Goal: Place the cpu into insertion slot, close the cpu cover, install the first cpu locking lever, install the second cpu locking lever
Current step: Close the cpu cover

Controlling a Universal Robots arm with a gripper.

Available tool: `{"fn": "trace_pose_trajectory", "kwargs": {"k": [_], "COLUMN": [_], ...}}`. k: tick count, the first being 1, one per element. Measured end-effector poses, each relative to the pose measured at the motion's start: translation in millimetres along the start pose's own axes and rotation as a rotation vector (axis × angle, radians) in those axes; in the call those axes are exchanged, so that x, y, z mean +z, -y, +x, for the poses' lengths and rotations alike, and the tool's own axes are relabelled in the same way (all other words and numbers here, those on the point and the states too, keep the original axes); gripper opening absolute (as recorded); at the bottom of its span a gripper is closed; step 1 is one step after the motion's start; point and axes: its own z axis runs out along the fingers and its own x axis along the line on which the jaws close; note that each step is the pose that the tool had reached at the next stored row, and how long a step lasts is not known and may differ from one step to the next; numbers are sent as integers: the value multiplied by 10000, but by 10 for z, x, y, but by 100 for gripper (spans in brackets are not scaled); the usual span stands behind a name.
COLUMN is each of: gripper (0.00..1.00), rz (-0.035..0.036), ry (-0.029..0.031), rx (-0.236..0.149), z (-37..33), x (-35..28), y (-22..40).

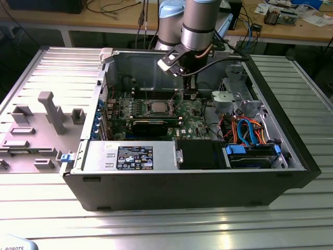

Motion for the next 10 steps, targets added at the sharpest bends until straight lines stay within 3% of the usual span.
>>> {"fn": "trace_pose_trajectory", "kwargs": {"k": [10], "gripper": [11], "rz": [0], "ry": [1], "rx": [1], "z": [0], "x": [0], "y": [12]}}
